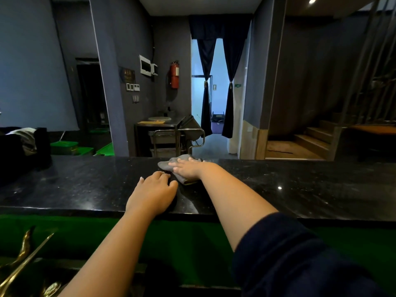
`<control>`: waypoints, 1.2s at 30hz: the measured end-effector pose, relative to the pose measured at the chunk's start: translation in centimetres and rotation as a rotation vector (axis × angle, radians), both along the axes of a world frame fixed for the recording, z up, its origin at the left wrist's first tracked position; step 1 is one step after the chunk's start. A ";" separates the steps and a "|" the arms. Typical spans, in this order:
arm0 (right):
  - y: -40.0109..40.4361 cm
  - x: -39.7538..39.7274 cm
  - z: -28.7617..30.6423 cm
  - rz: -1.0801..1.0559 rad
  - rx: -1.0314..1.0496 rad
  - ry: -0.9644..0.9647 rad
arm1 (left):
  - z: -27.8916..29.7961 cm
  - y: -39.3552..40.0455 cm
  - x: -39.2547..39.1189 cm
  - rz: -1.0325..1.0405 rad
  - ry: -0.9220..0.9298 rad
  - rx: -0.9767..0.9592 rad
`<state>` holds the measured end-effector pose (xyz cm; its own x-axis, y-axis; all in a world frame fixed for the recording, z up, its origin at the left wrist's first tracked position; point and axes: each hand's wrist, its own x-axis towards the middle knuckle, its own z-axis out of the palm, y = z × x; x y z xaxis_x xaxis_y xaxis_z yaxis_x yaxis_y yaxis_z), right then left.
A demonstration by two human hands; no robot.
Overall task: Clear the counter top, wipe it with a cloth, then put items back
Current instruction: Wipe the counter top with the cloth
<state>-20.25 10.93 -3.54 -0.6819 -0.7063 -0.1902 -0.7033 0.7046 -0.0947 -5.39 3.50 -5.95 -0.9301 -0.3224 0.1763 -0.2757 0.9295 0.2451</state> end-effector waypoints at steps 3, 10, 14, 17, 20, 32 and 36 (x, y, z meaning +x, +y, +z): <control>-0.7 -2.5 0.4 -0.026 0.005 0.028 | -0.4 -0.6 -0.2 -0.049 -0.049 -0.104; 4.7 -16.1 -3.0 -0.549 0.011 -0.084 | -0.6 -0.9 -0.1 -0.084 -0.072 -0.166; 4.3 -5.1 0.0 -0.604 0.017 0.064 | -0.2 0.0 0.5 -0.082 -0.054 -0.260; 3.1 -0.4 0.0 -0.290 -0.039 0.035 | 0.6 0.8 1.1 -0.069 -0.050 -0.293; 4.6 3.9 -0.5 -0.078 -0.034 0.049 | 1.0 1.1 1.5 -0.043 -0.051 -0.229; 12.6 5.8 -0.7 -0.412 -0.106 0.111 | 0.5 2.9 2.4 -0.003 0.092 0.016; 10.3 8.2 -0.8 -0.157 -0.109 0.087 | 0.2 2.4 2.0 0.010 0.194 0.045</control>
<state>-12.02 21.23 -4.31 -0.7959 -0.6030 -0.0541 -0.5944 0.7952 -0.1197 -3.35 5.86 -5.79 -0.8768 -0.3426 0.3373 -0.2280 0.9139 0.3358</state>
